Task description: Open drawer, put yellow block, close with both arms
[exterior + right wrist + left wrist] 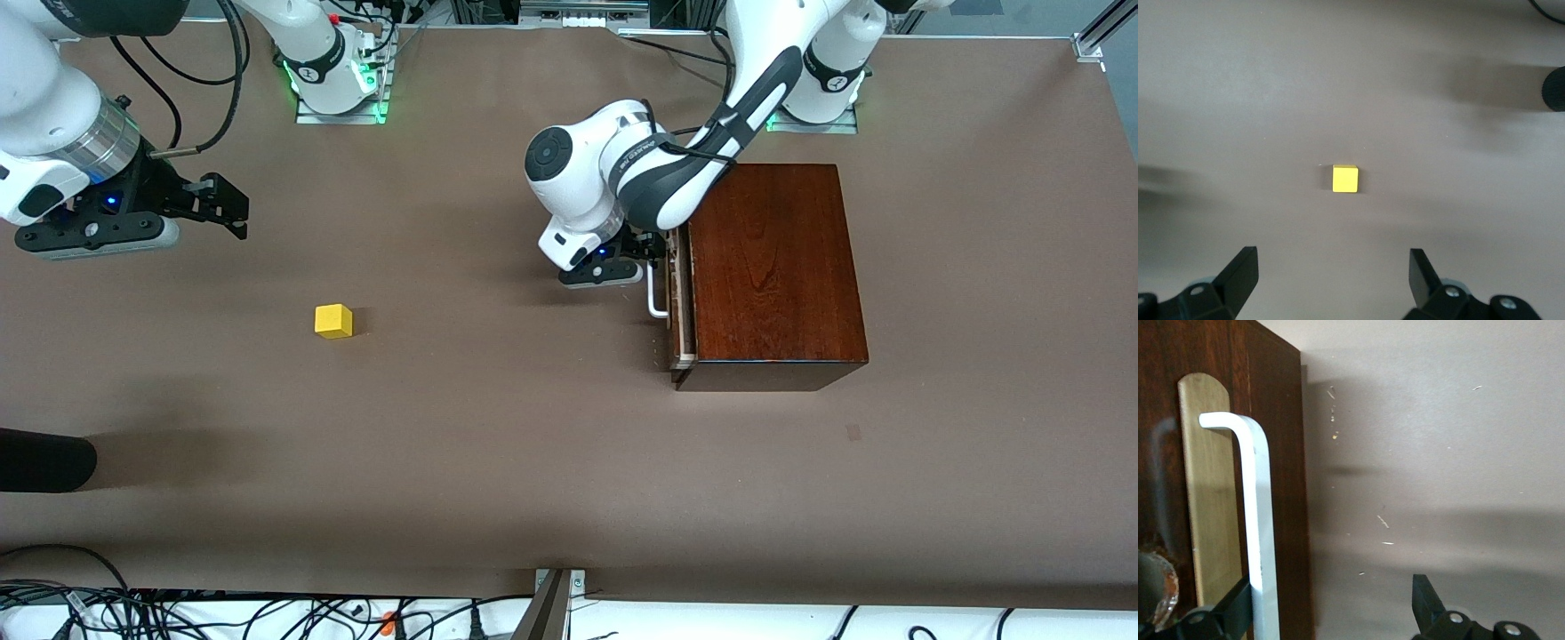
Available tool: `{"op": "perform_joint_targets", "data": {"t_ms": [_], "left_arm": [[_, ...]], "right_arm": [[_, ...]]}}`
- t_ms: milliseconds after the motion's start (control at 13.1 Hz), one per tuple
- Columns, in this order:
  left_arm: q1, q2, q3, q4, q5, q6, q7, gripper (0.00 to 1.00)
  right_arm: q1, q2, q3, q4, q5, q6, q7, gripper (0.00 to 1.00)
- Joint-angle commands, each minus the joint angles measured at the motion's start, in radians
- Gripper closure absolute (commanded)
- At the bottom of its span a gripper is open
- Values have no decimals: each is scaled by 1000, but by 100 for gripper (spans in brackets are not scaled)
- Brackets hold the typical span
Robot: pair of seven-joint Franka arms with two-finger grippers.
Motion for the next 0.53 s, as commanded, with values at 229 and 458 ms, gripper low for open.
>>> {"op": "perform_joint_targets", "data": {"t_ms": [229,458], "left_arm": [[-82,98,1,156,7,-12,-41,0],[-96,118,1,201,4,-13,-50,0]], "right_arm": [[0,13,2,28,-2,-15,6,0],[0,13,1,28,-4,-15,6,0]]}}
